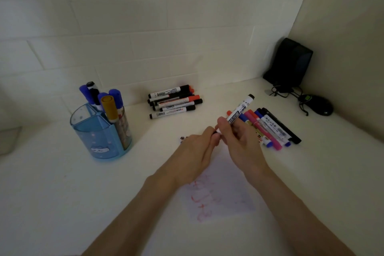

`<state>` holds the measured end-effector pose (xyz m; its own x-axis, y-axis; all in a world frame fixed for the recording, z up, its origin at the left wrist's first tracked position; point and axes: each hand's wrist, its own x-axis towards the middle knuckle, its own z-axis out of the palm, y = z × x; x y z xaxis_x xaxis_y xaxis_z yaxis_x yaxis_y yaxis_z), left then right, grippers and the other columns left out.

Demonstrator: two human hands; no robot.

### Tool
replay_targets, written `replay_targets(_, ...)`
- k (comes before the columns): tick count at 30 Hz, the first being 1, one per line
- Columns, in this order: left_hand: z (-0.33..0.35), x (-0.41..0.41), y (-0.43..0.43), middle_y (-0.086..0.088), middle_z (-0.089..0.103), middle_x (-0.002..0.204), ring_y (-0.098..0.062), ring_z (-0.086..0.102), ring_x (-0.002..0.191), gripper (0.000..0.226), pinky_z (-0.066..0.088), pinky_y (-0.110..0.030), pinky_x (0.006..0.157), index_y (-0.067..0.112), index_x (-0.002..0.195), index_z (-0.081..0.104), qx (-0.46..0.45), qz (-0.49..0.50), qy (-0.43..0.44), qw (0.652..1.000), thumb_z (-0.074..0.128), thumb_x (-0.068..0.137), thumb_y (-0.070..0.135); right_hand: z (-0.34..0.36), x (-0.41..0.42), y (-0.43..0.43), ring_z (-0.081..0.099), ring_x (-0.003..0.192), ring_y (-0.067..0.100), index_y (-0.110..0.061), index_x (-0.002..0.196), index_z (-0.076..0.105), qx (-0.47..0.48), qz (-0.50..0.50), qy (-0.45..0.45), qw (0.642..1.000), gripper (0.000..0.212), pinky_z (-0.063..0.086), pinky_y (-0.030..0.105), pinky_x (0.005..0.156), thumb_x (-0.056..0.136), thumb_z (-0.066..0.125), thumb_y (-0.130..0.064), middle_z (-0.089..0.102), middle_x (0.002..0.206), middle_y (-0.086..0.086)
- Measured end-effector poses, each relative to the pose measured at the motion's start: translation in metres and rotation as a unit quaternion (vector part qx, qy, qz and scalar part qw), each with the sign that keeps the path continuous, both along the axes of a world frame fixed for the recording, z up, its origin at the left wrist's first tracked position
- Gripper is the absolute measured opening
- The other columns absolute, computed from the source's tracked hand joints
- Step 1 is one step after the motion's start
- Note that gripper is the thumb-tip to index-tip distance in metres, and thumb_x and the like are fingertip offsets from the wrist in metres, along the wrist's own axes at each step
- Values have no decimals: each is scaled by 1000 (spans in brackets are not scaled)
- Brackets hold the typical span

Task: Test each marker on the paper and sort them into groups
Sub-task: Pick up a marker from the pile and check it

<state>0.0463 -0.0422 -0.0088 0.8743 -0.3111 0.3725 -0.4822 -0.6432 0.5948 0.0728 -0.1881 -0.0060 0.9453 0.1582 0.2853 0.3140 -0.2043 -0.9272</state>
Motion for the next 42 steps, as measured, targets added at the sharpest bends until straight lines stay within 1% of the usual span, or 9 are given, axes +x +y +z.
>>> replay_targets(5,0,-9,30,10,38,68,-5,36,61,35,31,-18,64,23,78,41,-99,-37,85,991,29,111,26,28,33,-56,50,52,2,-17,90,67,204,-155,40,966,28,40,23,57,110,52,-30,58,60,-11)
replay_targets(9,6,-7,47,4,46,74,-12,41,66,34,40,-26,68,14,85,50,-213,12,85,973,30,111,24,16,40,-80,45,64,11,-10,86,69,71,-117,19,990,44,38,26,65,107,52,-46,51,68,11)
replay_targets(14,2,2,60,5,62,88,-10,59,78,21,50,-25,73,16,117,58,-139,95,10,986,39,107,17,12,30,-44,35,60,12,-6,80,63,63,-55,14,996,54,33,10,55,100,57,-55,37,59,-6)
replay_targets(17,-4,-1,80,10,55,82,-3,53,68,16,45,-19,63,37,118,49,-105,118,58,986,41,104,39,9,28,-40,37,56,7,-23,77,69,61,-53,17,997,37,31,11,52,103,57,-46,38,58,-10)
replay_targets(20,-7,0,93,23,58,99,12,56,86,47,49,-16,75,50,113,53,-55,143,132,979,57,73,76,2,25,-36,36,52,6,-27,82,72,21,-47,17,999,33,31,19,55,103,58,-48,42,56,-13)
replay_targets(24,-7,-1,99,37,53,101,16,54,99,66,50,-15,82,63,112,55,26,122,156,980,66,52,89,-4,26,-32,42,53,4,-22,91,73,-26,-45,11,999,31,36,22,60,104,57,-47,47,52,-18)
replay_targets(28,-2,-5,93,29,57,118,7,56,107,87,53,-30,96,65,120,50,67,107,177,976,60,41,100,-9,26,-29,44,56,11,-12,93,72,-31,-37,16,999,41,39,24,60,99,60,-50,49,59,-5)
replay_targets(37,-5,-6,85,24,57,132,0,56,114,94,48,-32,97,51,135,48,137,106,160,972,60,54,95,4,34,-30,67,58,6,-16,94,76,16,-128,25,991,16,51,15,55,98,71,-32,75,69,0)
replay_targets(42,-11,-2,83,24,58,117,-2,55,107,90,48,-30,92,51,135,48,131,94,151,975,62,57,93,2,25,2,58,49,4,-11,77,75,-42,-71,63,995,34,49,11,54,97,71,-38,69,59,-1)
